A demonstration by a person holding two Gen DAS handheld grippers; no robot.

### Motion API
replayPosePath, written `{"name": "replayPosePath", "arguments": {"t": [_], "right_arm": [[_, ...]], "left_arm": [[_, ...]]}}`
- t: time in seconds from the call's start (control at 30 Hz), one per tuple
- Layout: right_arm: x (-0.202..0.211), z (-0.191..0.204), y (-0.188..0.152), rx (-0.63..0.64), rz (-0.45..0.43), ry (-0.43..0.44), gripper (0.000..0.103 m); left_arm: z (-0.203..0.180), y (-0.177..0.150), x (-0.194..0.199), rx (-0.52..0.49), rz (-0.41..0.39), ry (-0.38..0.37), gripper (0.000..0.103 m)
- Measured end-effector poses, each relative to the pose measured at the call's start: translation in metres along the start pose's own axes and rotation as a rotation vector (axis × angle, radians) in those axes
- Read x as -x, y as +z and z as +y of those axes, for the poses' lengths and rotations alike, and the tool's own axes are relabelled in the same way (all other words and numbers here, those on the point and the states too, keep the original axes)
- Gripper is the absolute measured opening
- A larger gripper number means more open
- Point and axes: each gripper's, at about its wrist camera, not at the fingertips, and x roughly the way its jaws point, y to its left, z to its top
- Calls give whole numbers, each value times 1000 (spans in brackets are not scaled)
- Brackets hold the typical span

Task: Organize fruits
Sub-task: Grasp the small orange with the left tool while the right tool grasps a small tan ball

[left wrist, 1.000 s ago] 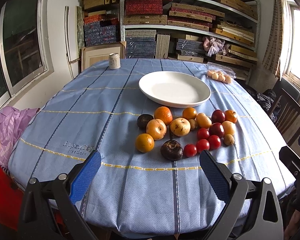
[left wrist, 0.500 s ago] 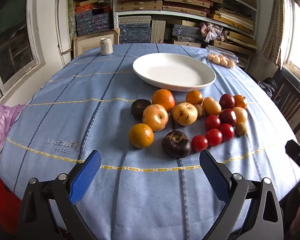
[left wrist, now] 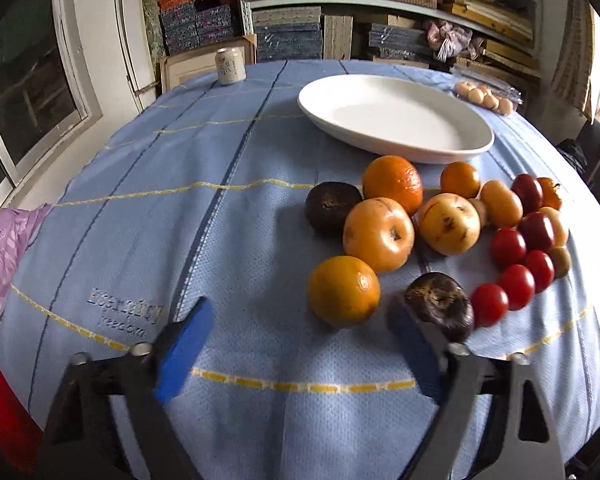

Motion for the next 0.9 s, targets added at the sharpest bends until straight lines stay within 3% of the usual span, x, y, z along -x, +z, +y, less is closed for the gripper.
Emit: {"name": "replayPosePath", "arguments": {"t": [0.17,0.23,0.47,0.63,0.73,0.77,0.8,0.83,0.9], "right_arm": [[-7,-4,0,-11,17,4,99],[-8,-5,0,-12,19,7,99],[-14,-7,4,30,23,17,99],[-24,-4,7,58,42,24,99],[-36,7,9,114,44,-14,98],[-41,12,9,137,48,-17,92],[-49,17,9,159,61,-25,73],[-54,19,9,165,74,-25,64],[-65,22,10,159,107,-21,60]], "left_arm": [[-4,1,-9,-7,26,-15,48],[-8,1,-8,-26,21,-18,38],[-1,2,0,8,-44,-51,38],[8,2,-7,44,-34,-55,38],[6,2,-4,34,-59,-50,38],[5,1,-4,31,-58,-53,38],[5,1,-4,32,-58,-54,38],[6,1,-4,37,-58,-57,38],[9,2,-6,51,-47,-70,38]]}}
